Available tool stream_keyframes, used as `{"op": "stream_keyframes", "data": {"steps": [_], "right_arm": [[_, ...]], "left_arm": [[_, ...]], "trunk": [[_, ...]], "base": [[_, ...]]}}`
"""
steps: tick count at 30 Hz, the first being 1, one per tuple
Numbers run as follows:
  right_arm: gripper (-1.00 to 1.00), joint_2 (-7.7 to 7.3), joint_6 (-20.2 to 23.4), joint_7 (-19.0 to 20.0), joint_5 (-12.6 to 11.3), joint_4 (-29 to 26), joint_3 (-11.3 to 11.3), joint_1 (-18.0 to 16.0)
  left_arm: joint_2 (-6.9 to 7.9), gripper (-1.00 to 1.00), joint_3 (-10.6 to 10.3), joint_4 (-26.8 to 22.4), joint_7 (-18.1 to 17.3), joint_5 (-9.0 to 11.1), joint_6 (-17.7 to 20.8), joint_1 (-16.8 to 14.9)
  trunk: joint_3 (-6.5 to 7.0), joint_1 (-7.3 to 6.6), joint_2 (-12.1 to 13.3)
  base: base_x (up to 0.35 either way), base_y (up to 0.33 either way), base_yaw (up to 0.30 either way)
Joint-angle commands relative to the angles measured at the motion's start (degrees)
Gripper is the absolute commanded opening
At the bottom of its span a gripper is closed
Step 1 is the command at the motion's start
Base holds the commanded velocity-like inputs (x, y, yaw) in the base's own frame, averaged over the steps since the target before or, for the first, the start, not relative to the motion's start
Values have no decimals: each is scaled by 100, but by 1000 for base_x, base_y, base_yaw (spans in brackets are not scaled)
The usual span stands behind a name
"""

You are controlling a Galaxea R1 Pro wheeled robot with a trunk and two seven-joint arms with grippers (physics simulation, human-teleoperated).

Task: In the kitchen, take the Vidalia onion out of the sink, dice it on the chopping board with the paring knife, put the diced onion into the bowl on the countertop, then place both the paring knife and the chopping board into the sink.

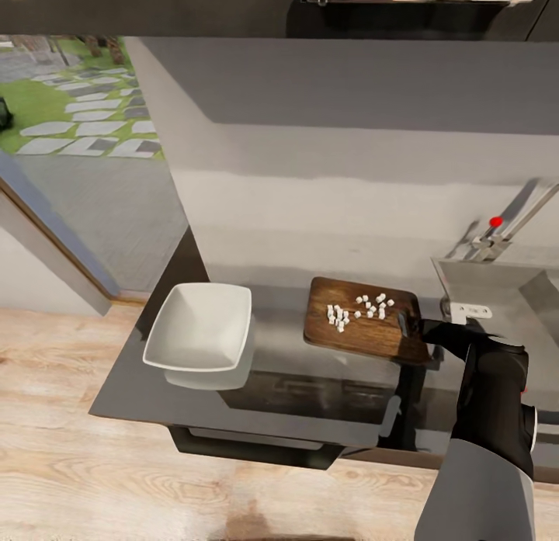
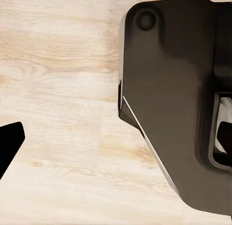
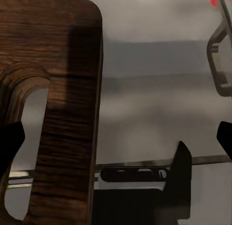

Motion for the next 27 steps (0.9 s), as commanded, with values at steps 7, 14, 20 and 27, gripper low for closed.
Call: {"op": "stream_keyframes", "data": {"steps": [7,14,20,27], "right_arm": [[100,5,5,59,58,-7,-16,-8],[100,2,5,59,58,-7,-16,-8],[100,-2,5,59,58,-7,-17,-8],[100,-15,-20,65,57,-7,-26,-8]], "left_arm": [[6,100,-51,-14,49,18,-4,4],[6,100,-50,-14,49,18,-4,4],[6,100,-47,-14,49,18,-4,4],[-3,100,-51,-14,49,18,-4,4]], "trunk": [[-72,3,-10],[-106,3,-10],[-108,3,-10],[-108,3,-10]], "base": [[0,9,0],[0,22,0],[0,93,0],[0,3,0]]}}
